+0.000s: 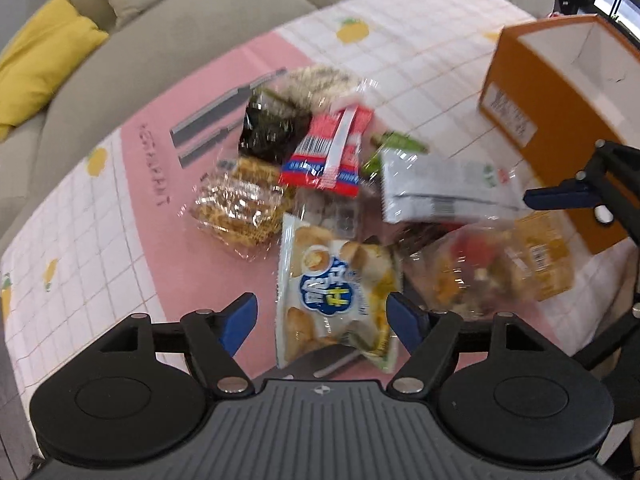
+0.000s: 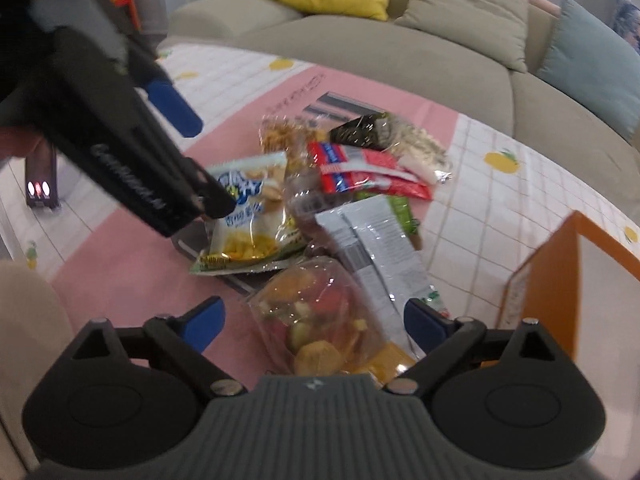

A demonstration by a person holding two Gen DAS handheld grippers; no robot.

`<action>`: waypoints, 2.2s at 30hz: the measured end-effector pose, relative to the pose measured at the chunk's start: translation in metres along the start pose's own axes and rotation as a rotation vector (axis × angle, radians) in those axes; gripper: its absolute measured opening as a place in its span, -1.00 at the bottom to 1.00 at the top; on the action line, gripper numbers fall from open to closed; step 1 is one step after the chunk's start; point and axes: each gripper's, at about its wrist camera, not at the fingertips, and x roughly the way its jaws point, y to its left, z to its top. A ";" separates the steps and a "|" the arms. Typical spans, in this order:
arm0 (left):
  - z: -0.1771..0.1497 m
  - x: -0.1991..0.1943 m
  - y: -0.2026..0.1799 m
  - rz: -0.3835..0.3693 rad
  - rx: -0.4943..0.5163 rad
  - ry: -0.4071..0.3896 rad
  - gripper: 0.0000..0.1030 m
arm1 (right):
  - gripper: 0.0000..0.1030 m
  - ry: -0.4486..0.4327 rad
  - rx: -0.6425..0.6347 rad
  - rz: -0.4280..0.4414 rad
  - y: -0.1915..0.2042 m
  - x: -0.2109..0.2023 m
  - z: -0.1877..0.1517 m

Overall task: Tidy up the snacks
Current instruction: 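Grasp the blue-labelled bread bag with the left tool while the right tool grasps the clear fruit bag, then carry both bags over the orange box and open both tools to drop them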

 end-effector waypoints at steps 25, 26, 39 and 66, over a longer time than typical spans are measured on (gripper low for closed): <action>-0.008 -0.007 0.002 -0.014 -0.176 -0.020 -0.07 | 0.15 0.057 -0.009 -0.014 0.005 0.022 -0.014; -0.009 -0.012 0.002 -0.013 -0.189 -0.024 -0.09 | 0.15 0.055 0.015 0.008 0.003 0.018 -0.014; -0.010 -0.101 -0.034 0.001 -0.226 -0.159 -0.17 | 0.14 -0.074 0.329 0.151 -0.049 -0.059 -0.015; 0.131 -0.082 -0.215 -0.241 0.323 -0.103 -0.19 | 0.15 -0.027 0.825 -0.120 -0.273 -0.164 -0.096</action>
